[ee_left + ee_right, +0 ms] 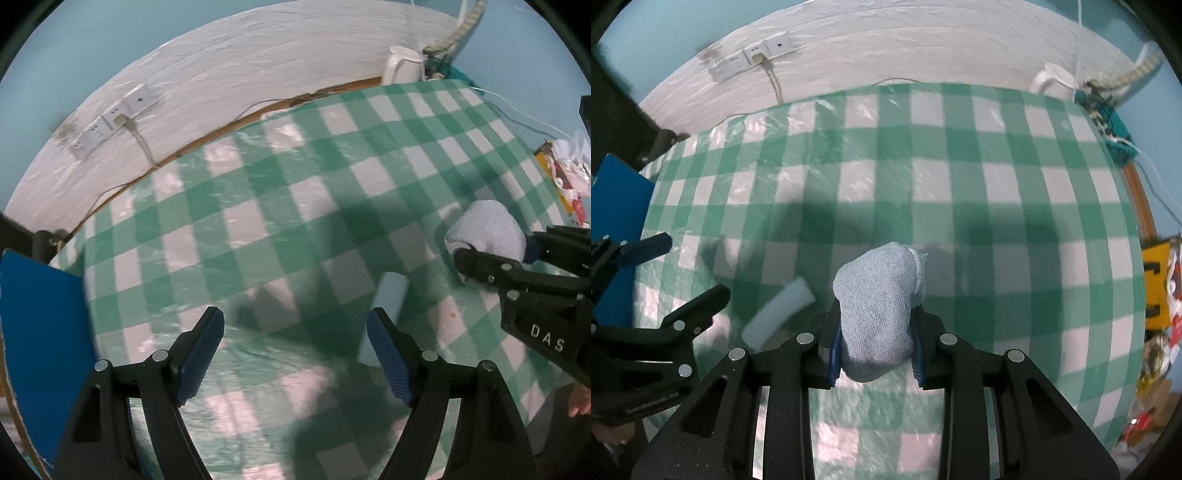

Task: Organize soft objects
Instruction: 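Close the left tool on the white foam tube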

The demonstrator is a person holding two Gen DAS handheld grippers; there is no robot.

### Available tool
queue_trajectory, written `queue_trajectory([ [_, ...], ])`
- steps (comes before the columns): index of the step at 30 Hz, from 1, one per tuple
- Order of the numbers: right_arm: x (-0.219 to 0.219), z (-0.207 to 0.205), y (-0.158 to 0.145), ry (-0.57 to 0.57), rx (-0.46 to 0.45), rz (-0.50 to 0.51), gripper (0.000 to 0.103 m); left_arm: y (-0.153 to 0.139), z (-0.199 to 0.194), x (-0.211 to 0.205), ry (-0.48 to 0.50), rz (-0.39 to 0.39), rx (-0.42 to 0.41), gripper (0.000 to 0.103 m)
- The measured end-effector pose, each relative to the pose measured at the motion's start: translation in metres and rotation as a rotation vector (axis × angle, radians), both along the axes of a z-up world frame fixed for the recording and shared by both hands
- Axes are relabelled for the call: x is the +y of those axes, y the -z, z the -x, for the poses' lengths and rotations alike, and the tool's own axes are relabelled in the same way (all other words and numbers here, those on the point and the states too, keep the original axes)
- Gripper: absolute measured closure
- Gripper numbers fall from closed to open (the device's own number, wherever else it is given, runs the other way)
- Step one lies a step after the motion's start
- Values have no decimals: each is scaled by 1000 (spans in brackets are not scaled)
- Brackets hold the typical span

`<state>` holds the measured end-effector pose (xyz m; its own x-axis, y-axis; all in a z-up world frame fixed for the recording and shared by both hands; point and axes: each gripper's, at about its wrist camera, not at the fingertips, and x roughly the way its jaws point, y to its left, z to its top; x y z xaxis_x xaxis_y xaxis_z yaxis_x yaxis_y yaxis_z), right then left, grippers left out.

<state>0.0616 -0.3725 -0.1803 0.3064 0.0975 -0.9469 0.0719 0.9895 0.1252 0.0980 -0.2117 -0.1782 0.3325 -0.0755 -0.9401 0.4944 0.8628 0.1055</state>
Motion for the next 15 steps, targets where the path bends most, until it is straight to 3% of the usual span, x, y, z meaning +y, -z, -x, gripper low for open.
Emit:
queue_trajectory([
  [15,-24,21,7,52,12,-41,75,21,12,-38,105,-20,49,22],
])
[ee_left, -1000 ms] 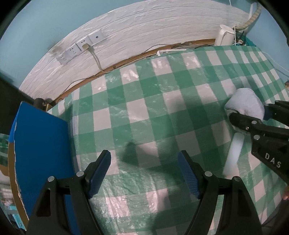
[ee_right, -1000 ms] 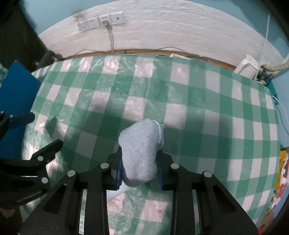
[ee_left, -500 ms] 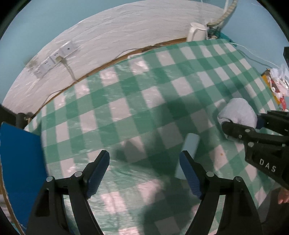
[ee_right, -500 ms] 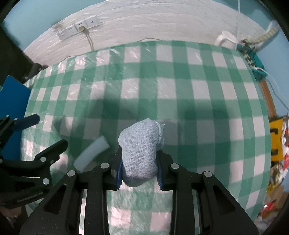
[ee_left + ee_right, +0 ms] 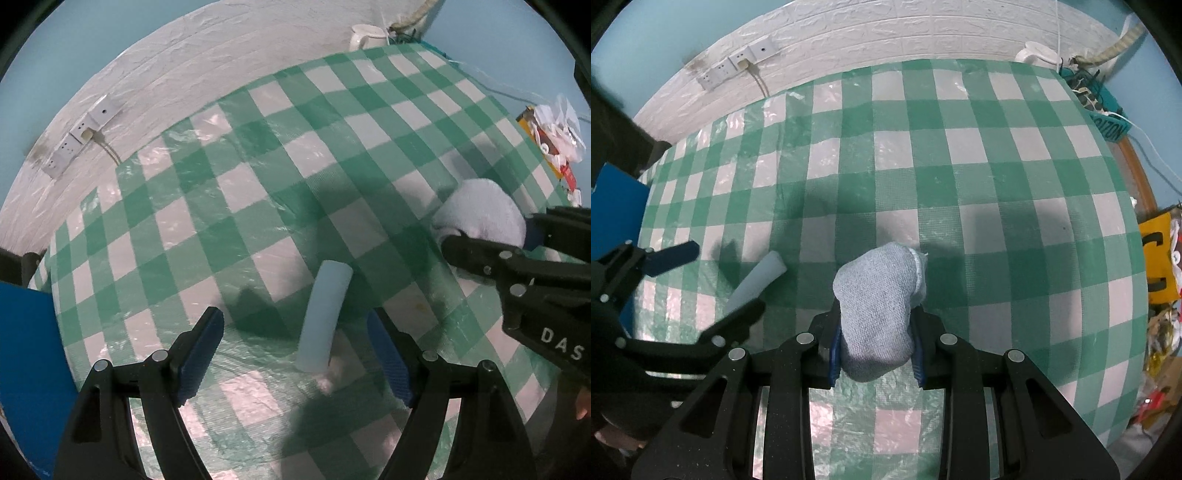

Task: Organize soft objects
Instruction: 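Close the left tool on the white foam tube, then carry the foam tube in the left tool while the right tool carries the sock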

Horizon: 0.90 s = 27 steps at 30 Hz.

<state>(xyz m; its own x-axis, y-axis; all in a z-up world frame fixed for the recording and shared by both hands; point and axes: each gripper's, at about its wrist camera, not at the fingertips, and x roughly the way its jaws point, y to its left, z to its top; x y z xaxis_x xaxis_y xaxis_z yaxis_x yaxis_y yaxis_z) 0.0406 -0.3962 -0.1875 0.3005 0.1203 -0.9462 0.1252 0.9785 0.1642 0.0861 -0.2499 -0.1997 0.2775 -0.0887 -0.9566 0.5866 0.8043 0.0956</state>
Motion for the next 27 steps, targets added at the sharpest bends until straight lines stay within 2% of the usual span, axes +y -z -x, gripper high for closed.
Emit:
queue_trajectory([
  [2,-1,1,1,1,3,-3,75,5,-2,-1,8,-9,3,23],
  [6,-1,1,3,0,7,-3,75,12,-4,-1,7,0,29,42],
  [8,1,1,4,-2,9,-3,75,15,-4,-1,1,5,43,48],
  [9,1,1,5,-3,11,-2,75,17,-5,-1,1,1,47,56],
  [10,2,1,5,-6,12,-1,75,16,-4,-1,2,8,47,59],
  [12,3,0,5,-11,13,-5,75,16,-3,-1,0,17,43,81],
  [13,4,0,4,-15,11,-5,75,15,-4,-1,-4,31,52,86],
  [16,8,1,1,-33,5,3,75,14,-3,0,-12,40,65,89],
  [27,19,7,-17,-65,-22,13,75,-7,2,8,-32,27,7,90],
])
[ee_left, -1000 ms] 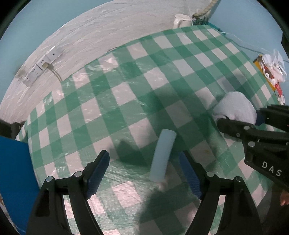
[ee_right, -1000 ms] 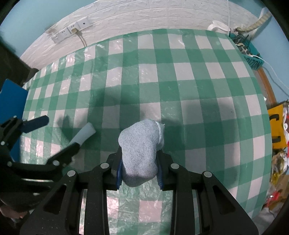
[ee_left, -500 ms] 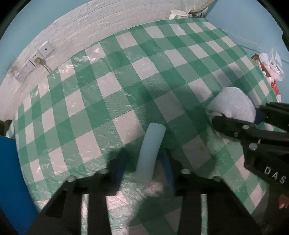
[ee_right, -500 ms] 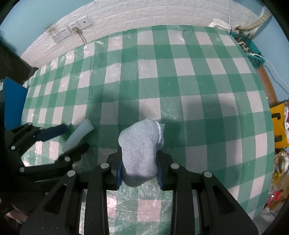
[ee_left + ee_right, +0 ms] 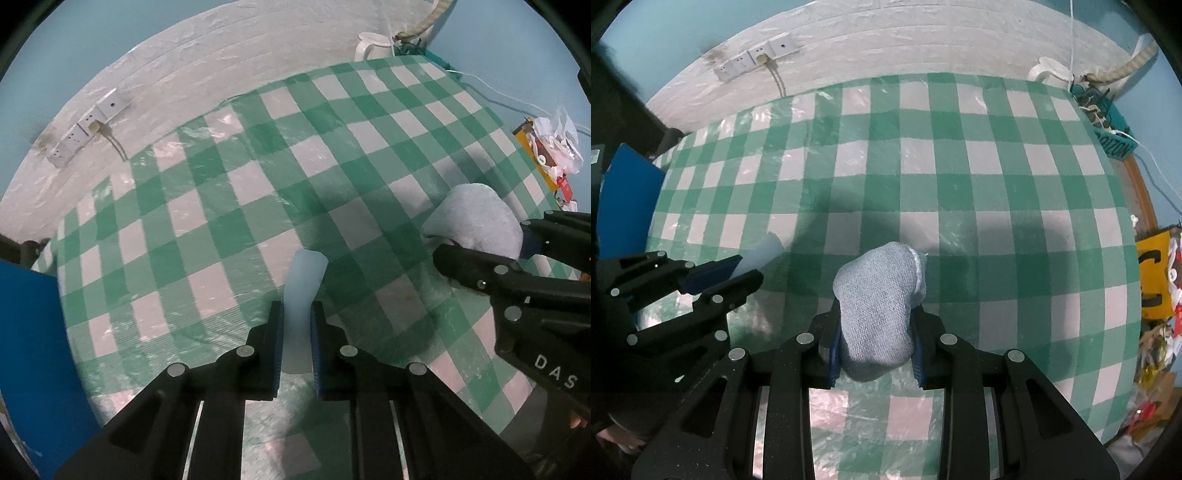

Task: Organize soft objects
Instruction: 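Carry the foam tube in the left tool while the right tool carries the sock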

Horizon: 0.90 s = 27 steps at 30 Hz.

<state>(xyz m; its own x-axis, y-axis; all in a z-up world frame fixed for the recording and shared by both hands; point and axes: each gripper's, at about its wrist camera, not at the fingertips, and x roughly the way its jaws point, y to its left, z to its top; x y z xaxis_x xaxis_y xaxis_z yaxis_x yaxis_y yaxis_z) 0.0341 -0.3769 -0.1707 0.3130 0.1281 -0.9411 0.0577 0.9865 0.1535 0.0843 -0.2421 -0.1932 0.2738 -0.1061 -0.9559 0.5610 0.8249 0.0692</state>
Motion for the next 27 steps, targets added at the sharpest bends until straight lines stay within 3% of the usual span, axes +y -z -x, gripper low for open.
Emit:
queue_trajectory([
  [27,62,15,-77,-149,-109,5,75,-91,37,59,-99,40,-114,90],
])
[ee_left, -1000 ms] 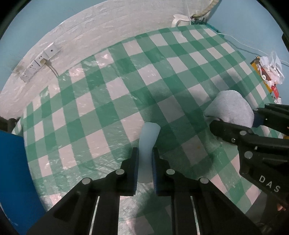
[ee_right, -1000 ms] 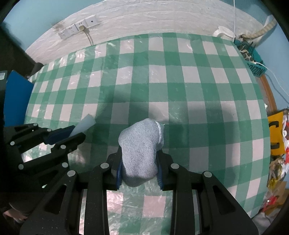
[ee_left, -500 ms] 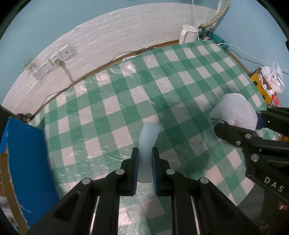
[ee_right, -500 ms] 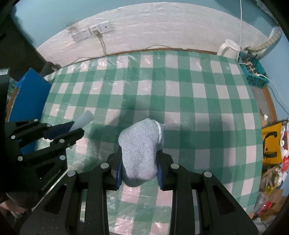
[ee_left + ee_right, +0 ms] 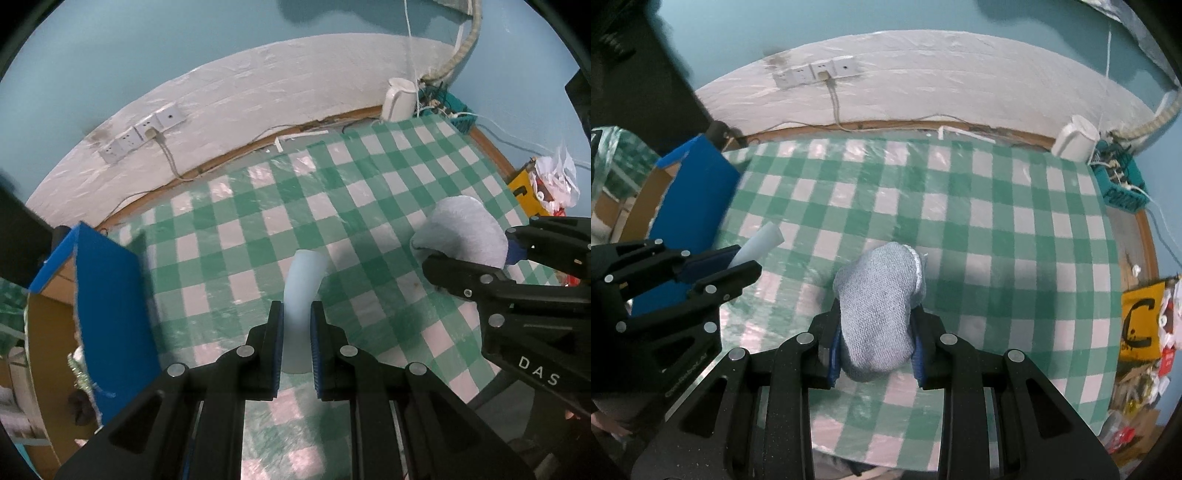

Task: Organize soft objects
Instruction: 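Carry the foam tube in the left tool while the right tool carries the sock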

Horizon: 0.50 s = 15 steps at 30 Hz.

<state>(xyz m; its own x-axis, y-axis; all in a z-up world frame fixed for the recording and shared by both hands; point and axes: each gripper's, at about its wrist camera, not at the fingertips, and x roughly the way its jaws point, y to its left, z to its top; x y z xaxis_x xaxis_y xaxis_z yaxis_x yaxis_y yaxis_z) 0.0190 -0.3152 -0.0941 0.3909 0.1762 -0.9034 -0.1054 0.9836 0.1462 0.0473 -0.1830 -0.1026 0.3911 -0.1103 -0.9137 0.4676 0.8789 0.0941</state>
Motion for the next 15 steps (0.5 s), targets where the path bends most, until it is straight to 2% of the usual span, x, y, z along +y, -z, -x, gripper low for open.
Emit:
queue_trajectory([
  [15,66,1,-32,-128,-46,8,75,-34,10,73,-114,-8,-74,90],
])
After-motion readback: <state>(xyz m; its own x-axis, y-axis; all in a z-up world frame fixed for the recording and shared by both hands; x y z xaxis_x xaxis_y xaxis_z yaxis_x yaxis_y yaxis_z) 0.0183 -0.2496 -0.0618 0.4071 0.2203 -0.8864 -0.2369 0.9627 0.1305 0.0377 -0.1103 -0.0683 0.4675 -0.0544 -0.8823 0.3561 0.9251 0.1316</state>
